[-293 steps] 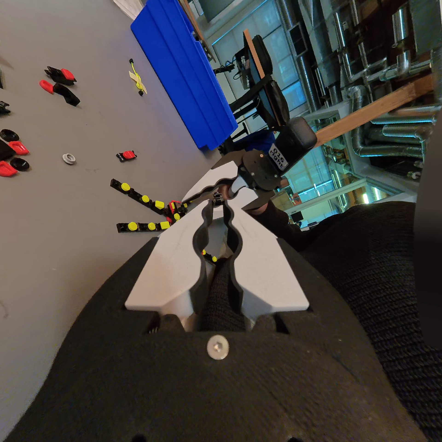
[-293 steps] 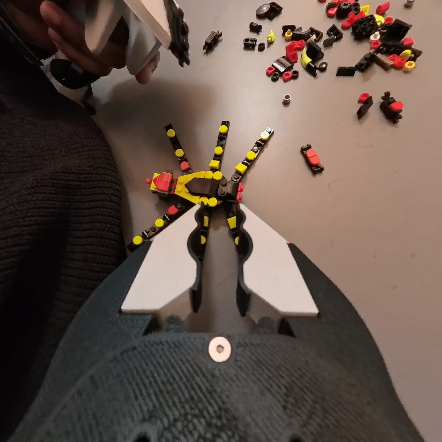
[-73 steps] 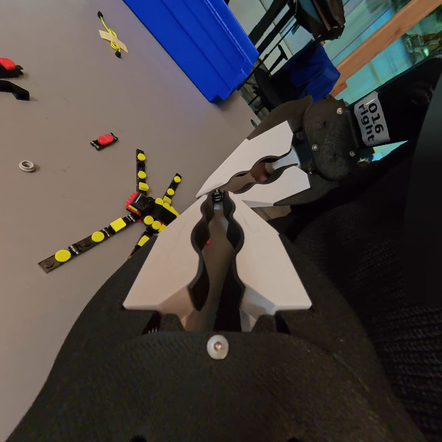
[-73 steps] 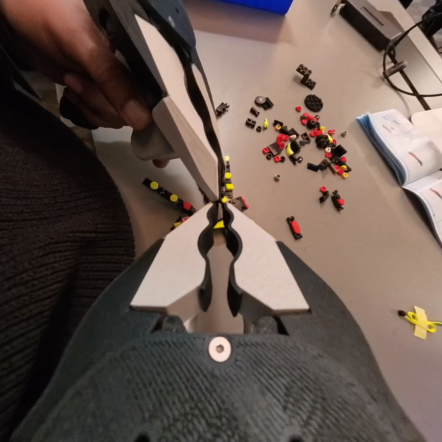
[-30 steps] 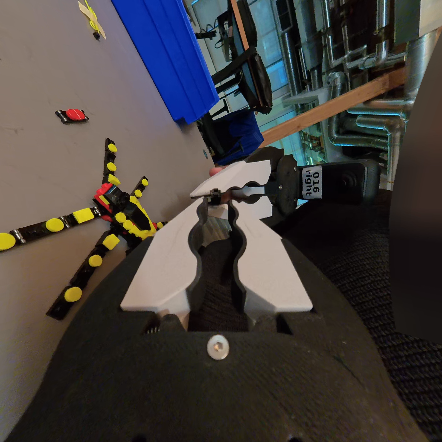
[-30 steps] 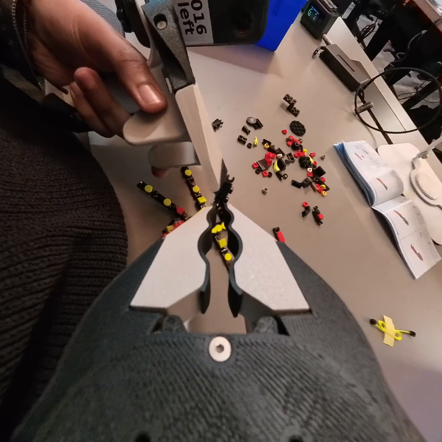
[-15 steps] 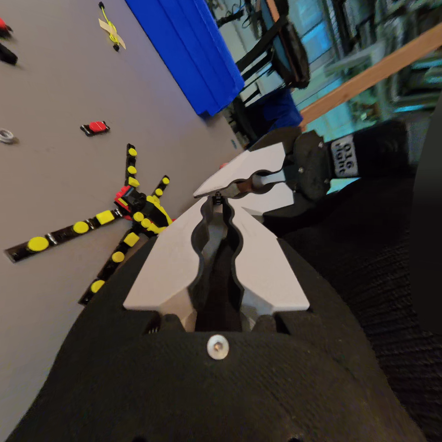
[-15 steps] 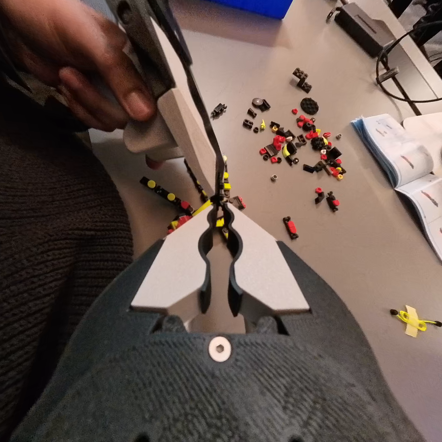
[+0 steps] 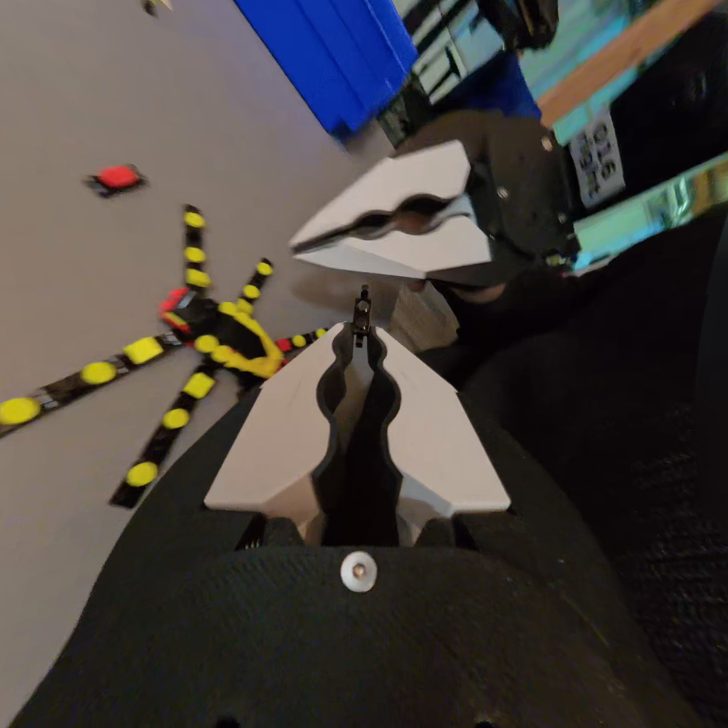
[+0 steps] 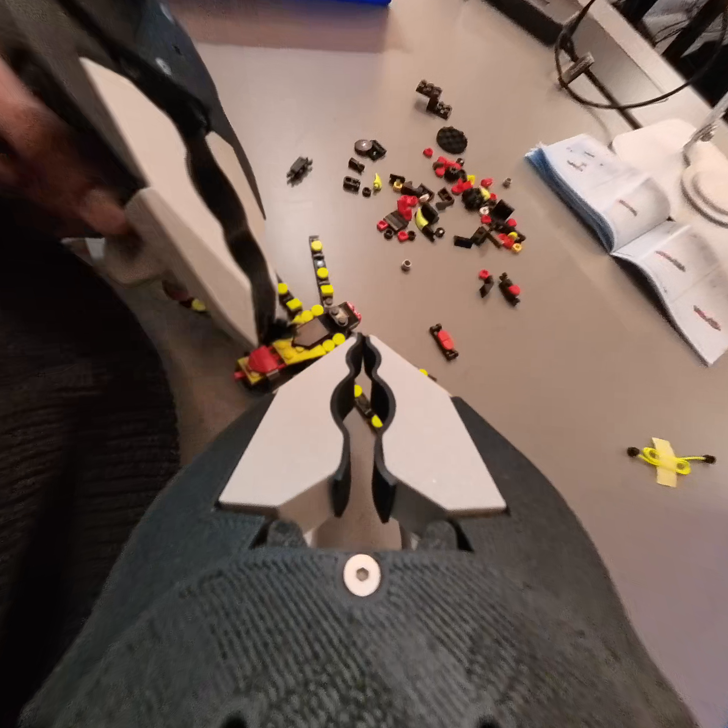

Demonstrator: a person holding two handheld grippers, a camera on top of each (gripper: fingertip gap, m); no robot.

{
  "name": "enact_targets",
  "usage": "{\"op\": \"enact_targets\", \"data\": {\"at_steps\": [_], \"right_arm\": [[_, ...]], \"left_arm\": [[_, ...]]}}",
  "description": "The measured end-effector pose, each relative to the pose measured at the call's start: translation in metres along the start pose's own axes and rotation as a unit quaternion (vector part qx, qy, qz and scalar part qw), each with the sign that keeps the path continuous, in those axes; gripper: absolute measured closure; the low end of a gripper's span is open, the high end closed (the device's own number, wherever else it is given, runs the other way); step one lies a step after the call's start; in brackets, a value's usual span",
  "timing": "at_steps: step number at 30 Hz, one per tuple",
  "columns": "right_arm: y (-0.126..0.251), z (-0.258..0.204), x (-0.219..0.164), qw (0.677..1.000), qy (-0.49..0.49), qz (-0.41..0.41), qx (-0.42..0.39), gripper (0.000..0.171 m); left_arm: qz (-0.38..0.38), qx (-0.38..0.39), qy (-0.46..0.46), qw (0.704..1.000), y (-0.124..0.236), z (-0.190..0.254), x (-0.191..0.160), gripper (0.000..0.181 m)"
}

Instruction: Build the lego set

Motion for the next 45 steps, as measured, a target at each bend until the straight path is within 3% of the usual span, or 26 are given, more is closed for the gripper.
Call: {"op": "enact_targets", "data": {"at_steps": [4, 8, 14, 22, 32, 37, 40, 45], "right_arm": [[0.0, 0.01, 0.0, 1.0, -0.023, 0.018, 0.004, 0.171], [0.002, 0.01, 0.003, 0.989, -0.096, 0.065, 0.092, 0.167], [0.006, 0.012, 0.006, 0.938, -0.219, 0.126, 0.236, 0.151], [0.001, 0.009, 0.009, 0.879, -0.3, 0.156, 0.336, 0.148], [0.002, 0.006, 0.011, 0.831, -0.335, 0.174, 0.409, 0.166], [0.006, 0.01, 0.011, 0.833, -0.328, 0.174, 0.411, 0.166], [0.005, 0.015, 0.005, 0.805, -0.367, 0.174, 0.432, 0.166], [-0.002, 0.016, -0.001, 0.769, -0.414, 0.162, 0.46, 0.166]], "left_arm": [[0.049, -0.034, 0.051, 0.997, 0.013, -0.009, 0.009, 0.172], [0.083, -0.071, 0.094, 0.99, 0.018, -0.014, 0.013, 0.173], [0.091, -0.094, 0.116, 0.985, 0.017, -0.014, 0.013, 0.173], [0.104, -0.113, 0.124, 0.98, 0.018, -0.013, 0.015, 0.173], [0.113, -0.153, 0.117, 0.975, 0.015, -0.003, 0.016, 0.172], [0.112, -0.128, 0.082, 0.982, 0.018, -0.001, 0.017, 0.166], [0.109, -0.118, 0.057, 0.985, 0.024, -0.001, 0.018, 0.165], [0.096, -0.039, -0.026, 0.994, 0.022, 0.003, 0.018, 0.163]]}}
Point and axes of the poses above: each gripper's, where its closed fingertips meet, y back along the fingers, x out of its top, z = x × y across the jaws, the point moved 6 cm from there along y, back along the fingers, and after that the axes turned 9 degrees about -z, right-handed, at the moved point
